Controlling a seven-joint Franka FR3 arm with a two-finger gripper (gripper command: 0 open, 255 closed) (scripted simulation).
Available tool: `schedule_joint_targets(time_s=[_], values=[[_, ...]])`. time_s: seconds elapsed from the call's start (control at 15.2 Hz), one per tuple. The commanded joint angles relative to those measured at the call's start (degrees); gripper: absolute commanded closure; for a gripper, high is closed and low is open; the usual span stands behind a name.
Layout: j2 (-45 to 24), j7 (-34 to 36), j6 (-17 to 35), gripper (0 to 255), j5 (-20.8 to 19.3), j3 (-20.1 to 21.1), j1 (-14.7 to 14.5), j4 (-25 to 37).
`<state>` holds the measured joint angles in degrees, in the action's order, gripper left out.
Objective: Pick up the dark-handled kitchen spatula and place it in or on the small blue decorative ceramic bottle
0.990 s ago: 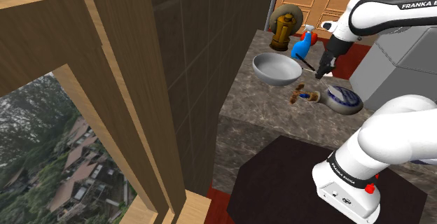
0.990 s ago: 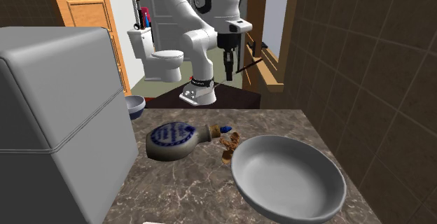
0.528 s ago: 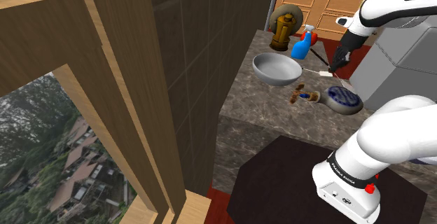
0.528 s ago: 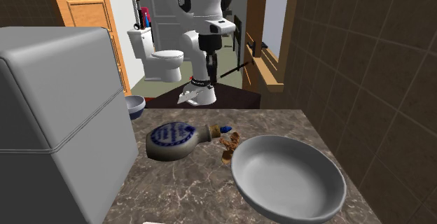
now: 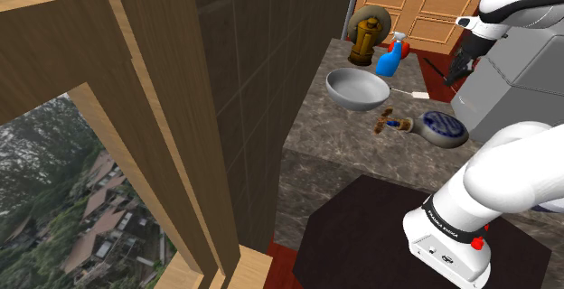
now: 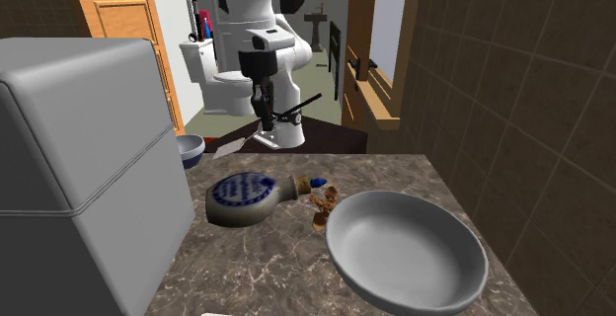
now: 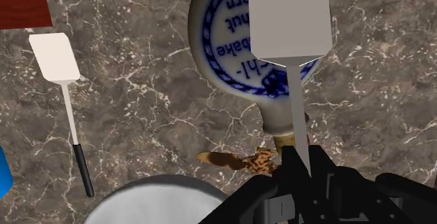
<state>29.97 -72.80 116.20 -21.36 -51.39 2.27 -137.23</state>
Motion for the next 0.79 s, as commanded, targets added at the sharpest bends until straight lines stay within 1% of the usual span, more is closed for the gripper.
schedule_joint_targets(time_s=[0.0,0.07,0.73], values=[[-3.6,-3.6,0.2,255,1.5,-4.0,-2.1,3.9],[-5.0,-5.2,0.3,255,2.3,-5.8,-3.1,5.5],[-9.4,-7.2,9.0,255,3.6,-11.3,-5.9,0.9]])
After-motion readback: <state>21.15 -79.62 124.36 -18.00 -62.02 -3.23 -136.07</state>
